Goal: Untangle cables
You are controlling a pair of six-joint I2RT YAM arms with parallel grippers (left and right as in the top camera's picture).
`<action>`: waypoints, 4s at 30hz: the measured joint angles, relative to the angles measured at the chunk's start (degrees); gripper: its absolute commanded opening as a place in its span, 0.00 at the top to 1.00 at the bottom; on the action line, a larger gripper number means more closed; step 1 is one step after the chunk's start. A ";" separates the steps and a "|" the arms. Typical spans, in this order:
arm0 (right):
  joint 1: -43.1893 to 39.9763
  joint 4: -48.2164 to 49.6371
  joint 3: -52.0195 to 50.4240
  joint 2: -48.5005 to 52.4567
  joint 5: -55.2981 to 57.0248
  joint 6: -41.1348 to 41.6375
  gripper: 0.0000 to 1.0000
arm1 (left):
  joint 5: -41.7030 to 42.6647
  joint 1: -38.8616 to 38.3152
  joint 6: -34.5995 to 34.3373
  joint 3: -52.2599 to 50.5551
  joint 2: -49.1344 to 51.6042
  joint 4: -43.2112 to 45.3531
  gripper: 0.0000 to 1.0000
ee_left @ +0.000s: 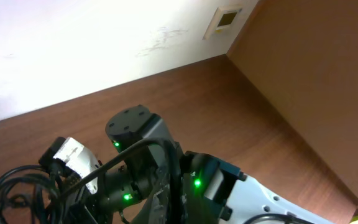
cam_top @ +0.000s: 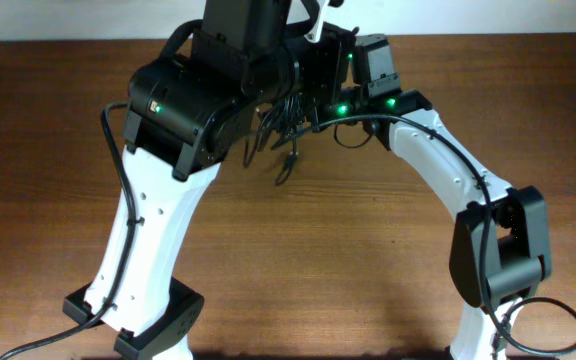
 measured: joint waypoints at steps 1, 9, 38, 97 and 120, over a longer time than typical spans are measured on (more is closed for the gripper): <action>0.00 0.02 0.00 0.46 0.61 0.22 0.96 | 0.00 0.00 0.00 0.00 0.00 0.00 1.00; -0.13 -4.35 0.02 3.65 5.09 0.79 0.01 | 0.00 -0.07 0.02 0.00 0.00 -0.20 1.00; -20.31 -28.00 0.33 2.84 34.51 1.07 0.07 | 0.00 -0.46 0.26 -0.13 0.00 -2.05 1.00; -19.02 -26.80 -18.71 -51.52 39.01 -6.25 0.96 | -17.57 -4.92 1.79 9.29 9.53 -17.90 0.01; -24.68 -33.00 -19.08 -49.29 49.66 -8.90 0.96 | 37.46 -2.64 18.14 7.98 26.38 -7.87 0.01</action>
